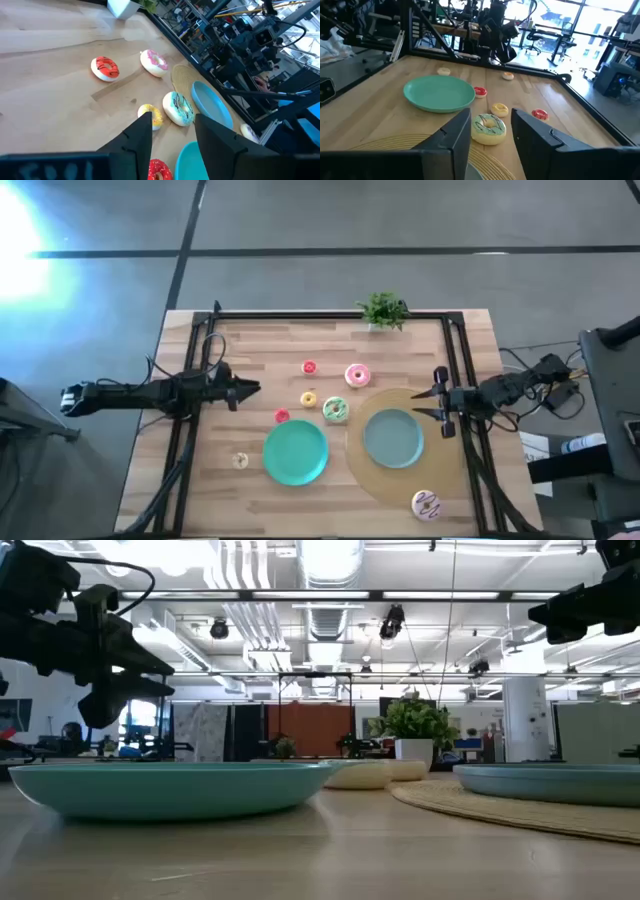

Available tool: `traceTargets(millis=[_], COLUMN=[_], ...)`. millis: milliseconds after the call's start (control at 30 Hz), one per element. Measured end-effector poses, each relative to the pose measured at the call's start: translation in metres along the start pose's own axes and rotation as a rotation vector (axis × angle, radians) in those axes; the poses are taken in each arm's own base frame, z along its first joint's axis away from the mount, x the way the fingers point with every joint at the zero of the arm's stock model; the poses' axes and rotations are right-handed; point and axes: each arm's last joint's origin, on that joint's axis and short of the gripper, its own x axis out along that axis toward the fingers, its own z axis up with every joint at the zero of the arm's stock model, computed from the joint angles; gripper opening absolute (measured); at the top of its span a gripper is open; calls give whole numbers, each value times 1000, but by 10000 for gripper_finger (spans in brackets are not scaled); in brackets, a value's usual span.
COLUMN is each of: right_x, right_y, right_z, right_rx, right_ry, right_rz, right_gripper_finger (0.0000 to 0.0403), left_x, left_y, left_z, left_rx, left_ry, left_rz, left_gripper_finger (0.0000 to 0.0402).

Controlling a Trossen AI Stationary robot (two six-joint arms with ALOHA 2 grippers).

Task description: Pick & Place donuts

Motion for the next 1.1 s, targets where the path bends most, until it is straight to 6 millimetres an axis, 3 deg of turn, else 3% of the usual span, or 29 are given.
traceTargets(millis=[1100], right_x=[0], right_y=[0], right_z=[0], right_rx=[0], right_ry=[0], right_rz=[0], right_gripper_finger=[127], left_x=[0], left_y=[0], left_z=[0], left_rx=[0], left_ry=[0], left_rz=[0], left_gripper_finger=[123])
